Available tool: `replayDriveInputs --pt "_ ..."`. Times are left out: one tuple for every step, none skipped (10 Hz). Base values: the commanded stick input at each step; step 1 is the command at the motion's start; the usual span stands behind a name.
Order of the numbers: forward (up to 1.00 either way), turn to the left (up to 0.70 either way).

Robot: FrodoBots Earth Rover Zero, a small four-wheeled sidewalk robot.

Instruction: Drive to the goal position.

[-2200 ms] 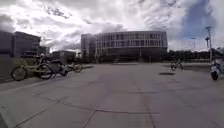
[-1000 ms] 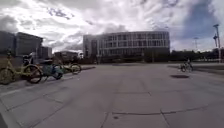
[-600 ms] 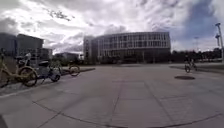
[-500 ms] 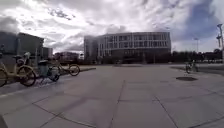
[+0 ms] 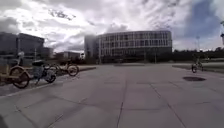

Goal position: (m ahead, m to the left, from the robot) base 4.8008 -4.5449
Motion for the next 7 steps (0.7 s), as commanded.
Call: replayDriveInputs --pt "0.70 0.01" --pt "0.70 0.01" --pt "0.70 0.01" --pt "0.70 0.01" --pt "0.70 0.01" --pt "0.70 0.01" --pt "0.70 0.01"
